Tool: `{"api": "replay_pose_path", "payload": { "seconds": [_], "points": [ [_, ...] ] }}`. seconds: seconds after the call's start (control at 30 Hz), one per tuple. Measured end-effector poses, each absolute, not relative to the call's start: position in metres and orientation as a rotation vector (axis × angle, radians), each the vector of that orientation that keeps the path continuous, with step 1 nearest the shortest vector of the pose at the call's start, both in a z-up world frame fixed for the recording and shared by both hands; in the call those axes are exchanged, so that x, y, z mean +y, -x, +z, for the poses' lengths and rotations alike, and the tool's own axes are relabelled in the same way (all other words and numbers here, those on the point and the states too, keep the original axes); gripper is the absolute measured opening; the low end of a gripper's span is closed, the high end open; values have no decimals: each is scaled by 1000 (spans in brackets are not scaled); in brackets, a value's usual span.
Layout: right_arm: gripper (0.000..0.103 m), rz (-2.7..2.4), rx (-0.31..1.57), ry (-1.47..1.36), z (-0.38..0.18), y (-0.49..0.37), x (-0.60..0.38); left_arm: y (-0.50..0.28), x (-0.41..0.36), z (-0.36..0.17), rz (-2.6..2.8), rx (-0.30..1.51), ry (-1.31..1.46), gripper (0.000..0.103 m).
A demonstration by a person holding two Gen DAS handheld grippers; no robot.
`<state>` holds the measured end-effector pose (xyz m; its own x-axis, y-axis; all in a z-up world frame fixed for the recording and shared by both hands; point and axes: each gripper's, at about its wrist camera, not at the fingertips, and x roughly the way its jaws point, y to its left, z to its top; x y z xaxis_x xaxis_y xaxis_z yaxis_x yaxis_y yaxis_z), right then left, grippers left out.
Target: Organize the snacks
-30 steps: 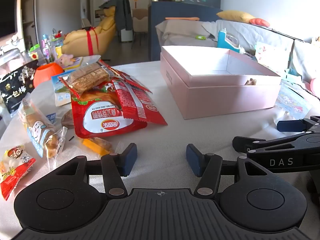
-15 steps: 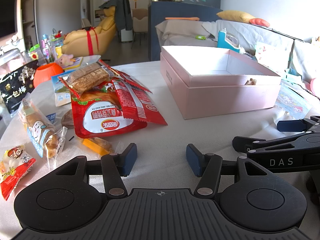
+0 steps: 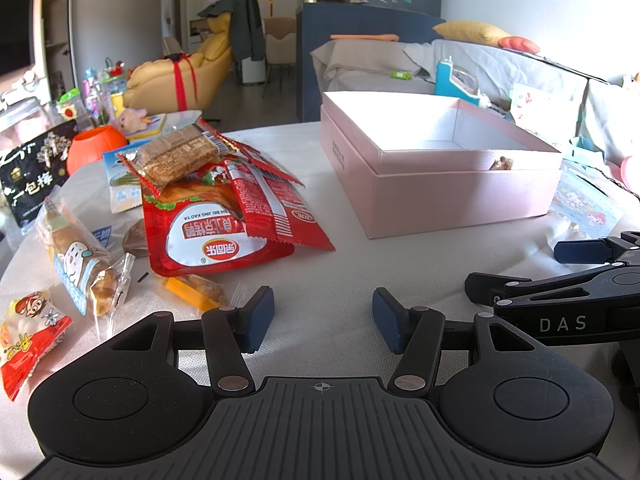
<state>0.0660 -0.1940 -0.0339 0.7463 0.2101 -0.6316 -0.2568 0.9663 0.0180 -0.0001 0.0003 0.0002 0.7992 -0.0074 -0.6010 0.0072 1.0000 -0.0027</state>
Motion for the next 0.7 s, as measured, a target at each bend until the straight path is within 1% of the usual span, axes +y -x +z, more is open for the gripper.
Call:
{"api": "replay_pose_path", "payload": {
  "seconds": [0.5, 0.6, 0.7],
  "points": [
    [103, 256, 682, 71, -34, -66, -194, 0, 1, 0, -9, 644, 2, 61],
    [103, 256, 682, 71, -34, -66, -194, 3, 7, 3, -31, 643, 37, 58],
    [103, 265, 706, 75, -31, -67, -194, 6, 17, 10, -78, 672, 33, 58]
  ]
}}
